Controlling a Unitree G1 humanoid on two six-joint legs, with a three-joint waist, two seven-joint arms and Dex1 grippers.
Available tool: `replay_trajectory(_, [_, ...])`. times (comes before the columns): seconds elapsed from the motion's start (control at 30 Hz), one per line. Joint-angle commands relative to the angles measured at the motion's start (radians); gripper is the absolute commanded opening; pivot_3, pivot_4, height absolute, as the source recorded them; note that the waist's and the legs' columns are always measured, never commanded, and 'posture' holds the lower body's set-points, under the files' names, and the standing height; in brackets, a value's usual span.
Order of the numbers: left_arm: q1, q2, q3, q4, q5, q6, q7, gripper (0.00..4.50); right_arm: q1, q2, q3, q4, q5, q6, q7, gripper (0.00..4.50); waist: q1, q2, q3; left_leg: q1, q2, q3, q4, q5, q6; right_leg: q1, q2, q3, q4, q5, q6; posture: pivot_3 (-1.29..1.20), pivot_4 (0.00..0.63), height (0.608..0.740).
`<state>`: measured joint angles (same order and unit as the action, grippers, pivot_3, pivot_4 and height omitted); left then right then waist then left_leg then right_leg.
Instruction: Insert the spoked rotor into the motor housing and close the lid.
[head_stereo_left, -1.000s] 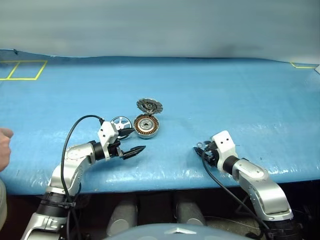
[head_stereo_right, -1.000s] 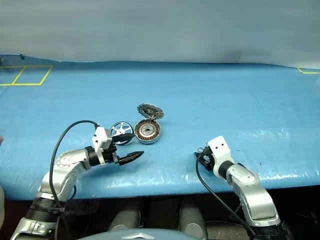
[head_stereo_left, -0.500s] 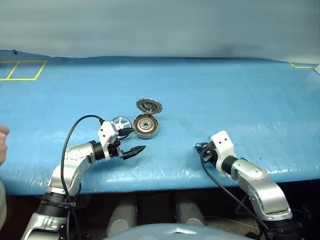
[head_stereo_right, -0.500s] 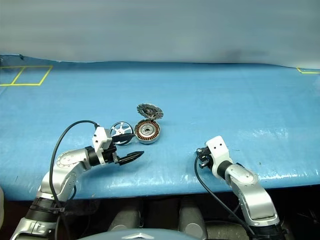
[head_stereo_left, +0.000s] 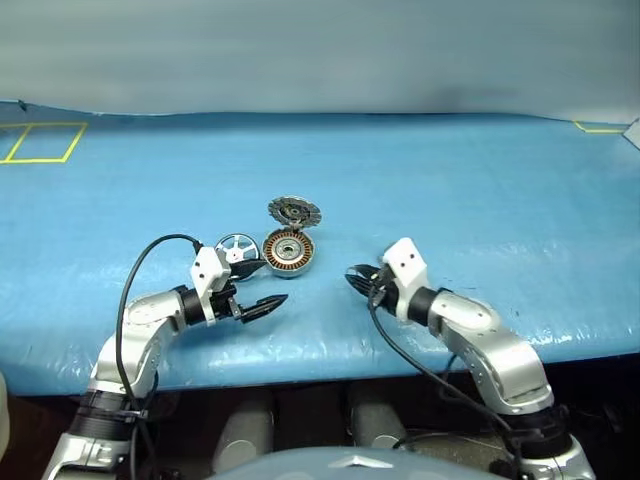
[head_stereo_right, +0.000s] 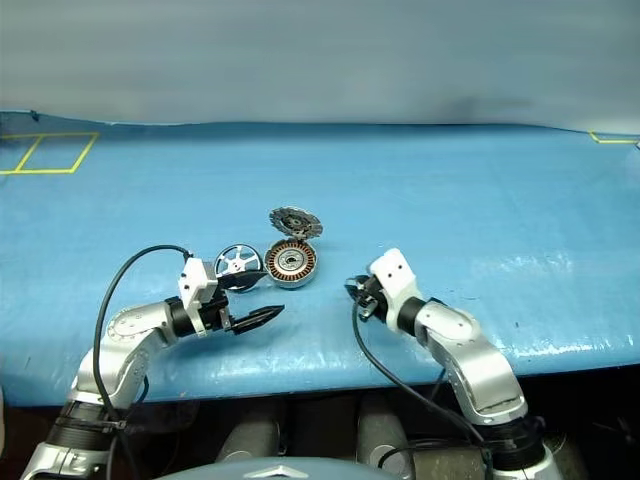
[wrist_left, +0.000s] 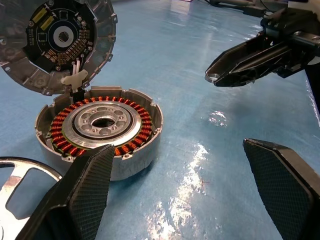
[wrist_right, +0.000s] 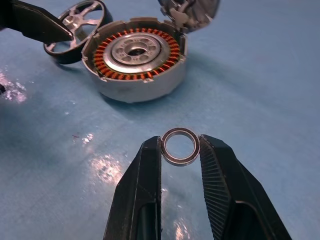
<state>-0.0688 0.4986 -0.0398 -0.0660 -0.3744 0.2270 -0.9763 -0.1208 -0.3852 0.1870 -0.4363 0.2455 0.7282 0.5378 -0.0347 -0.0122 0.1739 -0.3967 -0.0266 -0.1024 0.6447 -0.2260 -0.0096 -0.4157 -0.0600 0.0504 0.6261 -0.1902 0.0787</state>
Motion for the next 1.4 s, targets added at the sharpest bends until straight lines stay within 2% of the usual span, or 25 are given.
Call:
replay_trajectory(0.03, [0.002,0.007,0.036,-0.032,-0.016,-0.032,0.005,4.50,-0.068,0.033,0.044,0.014,0.006,-0.023,0.011,0.74,0.000,0.000,0.000,0.000,0.000,0.000,0.000,0.000,0.000,0.000,0.000,0.000,0.000,0.000,0.000,0.00,0.150,0.740])
replay_trajectory(0.23, [0.000,-0.006,0.063,-0.011,0.000,-0.068,0.048,4.50,-0.174,0.090,0.107,0.146,-0.033,-0.083,0.009,0.74,-0.001,0.000,0.000,0.000,0.000,0.000,0.000,0.000,0.000,0.000,0.000,0.000,0.000,0.000,0.000,0.00,0.150,0.740])
replay_trajectory(0.7, [0.008,-0.009,0.078,-0.013,-0.001,-0.085,0.087,4.50,-0.376,0.211,0.108,0.460,-0.079,-0.222,0.018,0.74,-0.003,0.000,0.000,0.001,-0.002,0.000,-0.001,0.000,0.000,0.000,0.001,-0.001,0.000,0.001,-0.001,0.00,0.150,0.740])
replay_trajectory(1.03, [0.017,-0.007,0.075,-0.020,0.004,-0.084,0.097,4.50,-0.401,0.274,0.120,0.567,-0.102,-0.256,0.028,0.74,-0.005,0.001,0.000,0.001,-0.001,0.000,-0.001,0.000,-0.001,-0.001,0.002,-0.001,0.001,0.001,-0.001,0.00,0.150,0.740])
replay_trajectory(1.4, [0.016,-0.005,0.073,-0.022,0.011,-0.082,0.106,4.50,-0.396,0.284,0.122,0.603,-0.127,-0.259,0.037,0.74,-0.007,0.001,0.000,0.001,-0.001,0.000,-0.001,0.000,-0.001,-0.001,0.003,0.000,0.001,0.001,-0.002,0.00,0.150,0.740])
